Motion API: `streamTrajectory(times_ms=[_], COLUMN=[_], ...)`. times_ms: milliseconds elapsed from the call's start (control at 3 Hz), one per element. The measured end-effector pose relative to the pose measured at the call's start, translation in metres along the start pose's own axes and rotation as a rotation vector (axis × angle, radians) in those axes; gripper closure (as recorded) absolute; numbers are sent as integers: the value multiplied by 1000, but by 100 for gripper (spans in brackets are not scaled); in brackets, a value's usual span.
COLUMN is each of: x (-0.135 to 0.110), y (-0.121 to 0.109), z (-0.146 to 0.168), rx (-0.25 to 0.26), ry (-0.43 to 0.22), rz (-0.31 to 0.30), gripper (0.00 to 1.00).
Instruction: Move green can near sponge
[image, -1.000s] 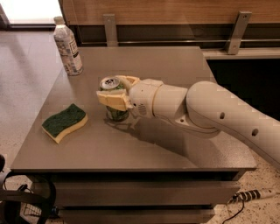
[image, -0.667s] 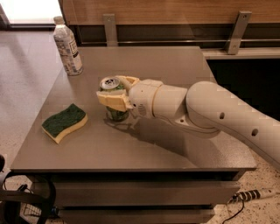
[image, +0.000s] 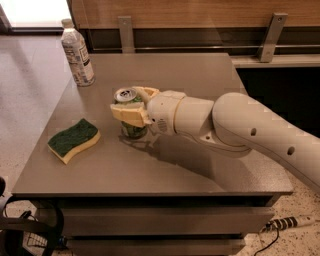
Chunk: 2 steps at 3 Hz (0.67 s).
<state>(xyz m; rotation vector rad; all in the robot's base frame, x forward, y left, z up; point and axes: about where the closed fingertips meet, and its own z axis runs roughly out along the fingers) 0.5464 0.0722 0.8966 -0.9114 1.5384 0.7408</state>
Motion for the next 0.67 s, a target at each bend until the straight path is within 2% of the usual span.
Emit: streamTrajectory(times_ms=[333, 667], x=[-1, -1], y=[2, 3], z=[1, 2], rx=[-3, -6], ry=[0, 0], rz=[-1, -3], gripper=[16, 0])
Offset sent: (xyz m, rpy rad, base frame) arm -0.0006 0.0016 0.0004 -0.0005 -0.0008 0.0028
